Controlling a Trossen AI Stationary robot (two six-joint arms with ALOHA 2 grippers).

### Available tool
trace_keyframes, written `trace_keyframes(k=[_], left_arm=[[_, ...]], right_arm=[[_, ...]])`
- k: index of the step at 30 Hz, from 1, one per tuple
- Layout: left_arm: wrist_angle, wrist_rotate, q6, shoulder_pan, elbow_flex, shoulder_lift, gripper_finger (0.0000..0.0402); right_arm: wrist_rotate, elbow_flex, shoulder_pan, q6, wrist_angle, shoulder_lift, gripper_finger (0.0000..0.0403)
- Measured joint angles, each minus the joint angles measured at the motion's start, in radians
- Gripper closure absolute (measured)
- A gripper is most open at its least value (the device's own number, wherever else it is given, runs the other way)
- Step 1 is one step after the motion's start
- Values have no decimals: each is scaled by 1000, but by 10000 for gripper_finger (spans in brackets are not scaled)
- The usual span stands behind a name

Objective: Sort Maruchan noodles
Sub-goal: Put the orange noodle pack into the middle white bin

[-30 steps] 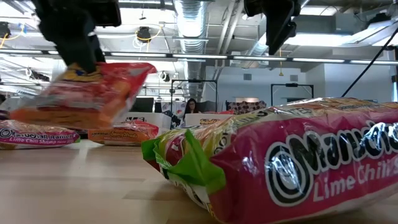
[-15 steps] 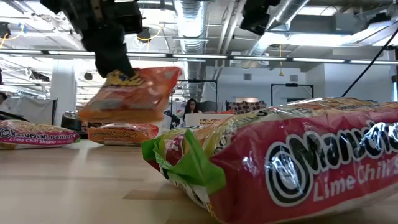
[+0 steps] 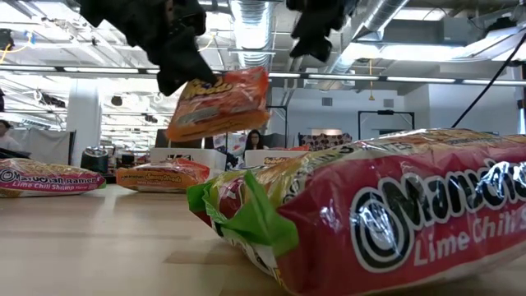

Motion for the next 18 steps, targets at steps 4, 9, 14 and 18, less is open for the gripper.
trace_keyframes(k=[4, 9, 14, 18], left_arm=[[50, -3, 10, 23, 0, 0, 401], [100, -6, 21, 44, 0, 0, 401], [116, -1, 22, 63, 0, 0, 401], [133, 0, 29, 72, 0, 0, 401]], right_arm=[[0, 4, -7, 1, 39, 26, 193], [0, 6, -10, 3, 61, 57, 193], [6, 7, -10, 2, 94, 78, 193], [23, 5, -11, 7, 102, 82, 193]])
